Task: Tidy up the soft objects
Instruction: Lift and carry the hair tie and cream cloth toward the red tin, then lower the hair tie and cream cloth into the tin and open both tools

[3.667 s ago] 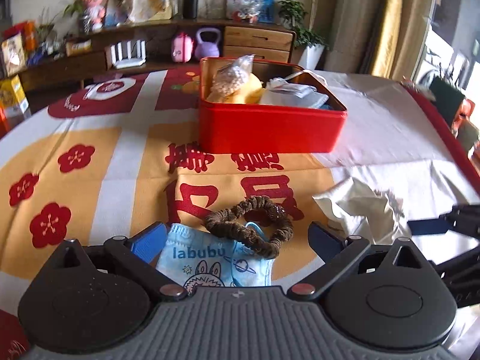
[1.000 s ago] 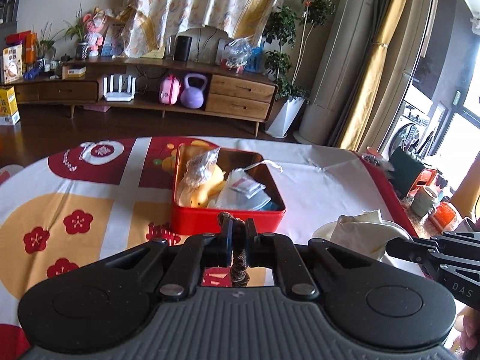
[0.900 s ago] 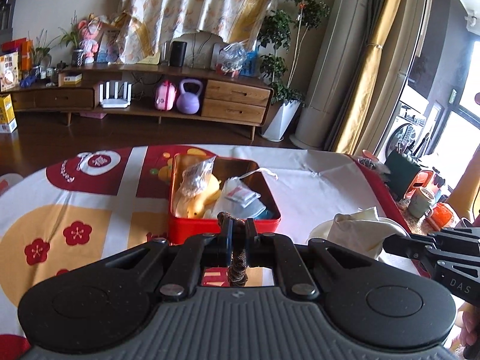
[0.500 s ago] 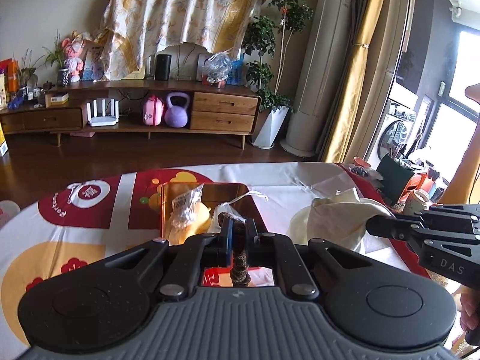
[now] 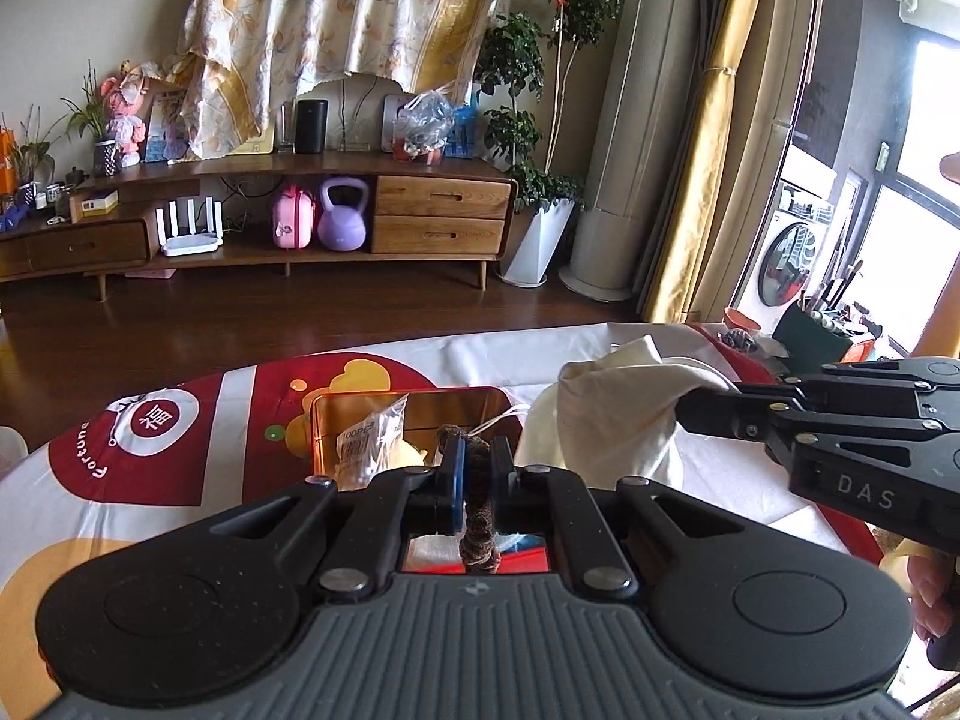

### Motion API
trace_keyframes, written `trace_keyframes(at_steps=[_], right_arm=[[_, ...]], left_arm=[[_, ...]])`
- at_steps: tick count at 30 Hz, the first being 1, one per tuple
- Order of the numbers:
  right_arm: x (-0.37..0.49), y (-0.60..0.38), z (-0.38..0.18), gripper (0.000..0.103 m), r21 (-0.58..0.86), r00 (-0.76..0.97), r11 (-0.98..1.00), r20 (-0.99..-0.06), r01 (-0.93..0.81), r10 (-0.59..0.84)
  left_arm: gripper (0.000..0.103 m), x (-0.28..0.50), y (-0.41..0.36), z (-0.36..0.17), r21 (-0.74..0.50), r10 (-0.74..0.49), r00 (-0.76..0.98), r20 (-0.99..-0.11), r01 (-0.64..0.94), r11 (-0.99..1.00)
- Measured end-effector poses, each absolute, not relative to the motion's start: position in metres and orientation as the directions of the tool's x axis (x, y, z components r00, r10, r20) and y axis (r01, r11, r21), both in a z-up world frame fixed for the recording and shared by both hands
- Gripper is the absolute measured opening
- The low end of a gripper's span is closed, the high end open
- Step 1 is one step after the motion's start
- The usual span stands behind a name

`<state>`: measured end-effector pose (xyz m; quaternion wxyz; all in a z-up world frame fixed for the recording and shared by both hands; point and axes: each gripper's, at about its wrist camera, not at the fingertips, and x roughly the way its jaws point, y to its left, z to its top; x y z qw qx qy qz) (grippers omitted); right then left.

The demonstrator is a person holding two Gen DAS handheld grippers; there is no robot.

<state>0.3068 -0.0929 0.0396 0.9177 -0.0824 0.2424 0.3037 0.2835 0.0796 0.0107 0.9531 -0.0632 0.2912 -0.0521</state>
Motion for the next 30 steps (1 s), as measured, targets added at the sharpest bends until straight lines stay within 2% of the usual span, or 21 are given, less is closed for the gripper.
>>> trace_keyframes(at_steps=[11, 30], right_arm=[[0.358, -0.065, 0.007, 0.005, -0.005, 0.689, 0.814, -0.537, -0.581, 0.487], [0.414, -0.035, -0.046, 0.005, 0.043, 0.628, 0.818, -0.618, -0.574, 0.473]], left_arm=[[0.008, 0.333, 0.083, -0.025, -0.131, -0.12, 0.805, -0.582, 0.053, 0.99], [0.008, 0.37, 0.086, -0.076, -0.162, -0.132, 0.765, -0.63, 0.037, 0.986]])
